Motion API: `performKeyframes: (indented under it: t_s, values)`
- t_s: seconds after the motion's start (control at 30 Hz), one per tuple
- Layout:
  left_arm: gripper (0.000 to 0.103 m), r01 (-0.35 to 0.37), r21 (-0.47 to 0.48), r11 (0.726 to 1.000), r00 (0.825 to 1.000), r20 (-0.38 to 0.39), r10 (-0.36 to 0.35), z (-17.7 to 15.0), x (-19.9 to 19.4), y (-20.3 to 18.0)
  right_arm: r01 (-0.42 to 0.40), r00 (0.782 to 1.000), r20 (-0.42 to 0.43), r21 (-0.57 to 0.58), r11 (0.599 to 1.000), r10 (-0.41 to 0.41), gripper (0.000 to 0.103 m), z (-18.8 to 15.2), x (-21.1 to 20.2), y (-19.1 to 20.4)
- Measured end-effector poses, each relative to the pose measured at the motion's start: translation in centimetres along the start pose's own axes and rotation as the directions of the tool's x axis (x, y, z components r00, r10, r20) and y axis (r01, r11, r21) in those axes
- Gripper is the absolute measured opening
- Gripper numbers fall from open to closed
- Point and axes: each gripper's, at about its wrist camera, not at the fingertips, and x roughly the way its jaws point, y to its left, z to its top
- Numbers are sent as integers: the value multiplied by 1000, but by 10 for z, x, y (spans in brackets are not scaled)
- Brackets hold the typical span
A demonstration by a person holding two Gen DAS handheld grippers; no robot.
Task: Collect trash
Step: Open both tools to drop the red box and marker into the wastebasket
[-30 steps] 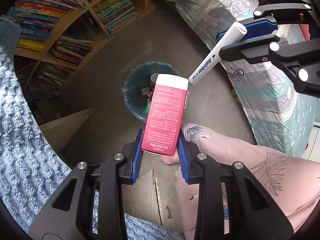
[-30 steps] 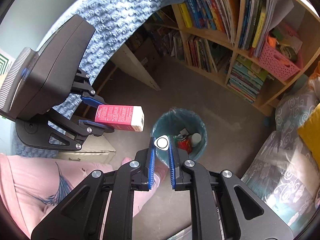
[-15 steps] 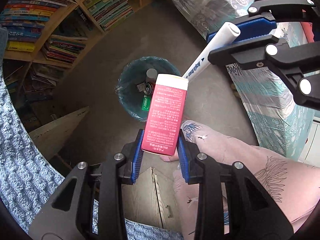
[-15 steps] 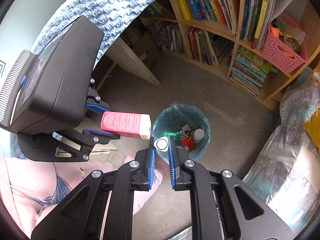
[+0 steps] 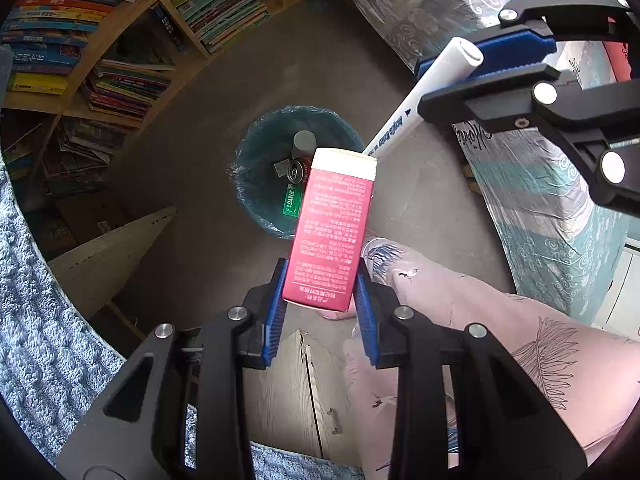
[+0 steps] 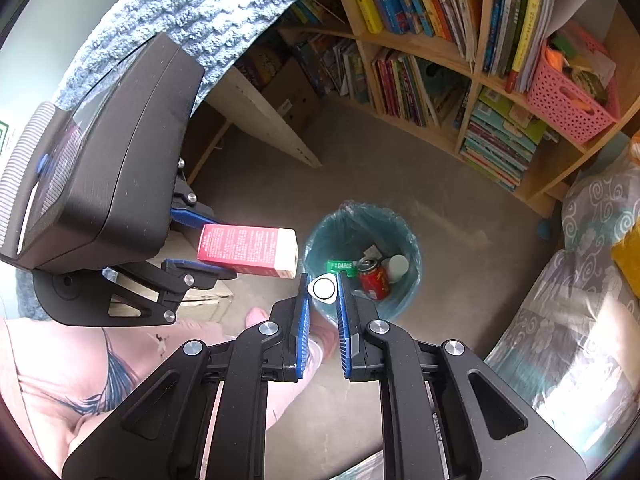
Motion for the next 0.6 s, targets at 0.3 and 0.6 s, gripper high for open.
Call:
performKeyframes:
  t_s: [0.3, 0.6]
  values:
    - [59, -38, 17, 999, 999, -16, 38, -1, 5, -3, 0, 1000, -12, 15, 1000, 0, 24, -2, 4, -4]
    - [63, -43, 9, 999, 999, -10, 43, -5, 2, 1, 9, 1000, -18, 21, 1000, -8, 30, -2, 4, -6]
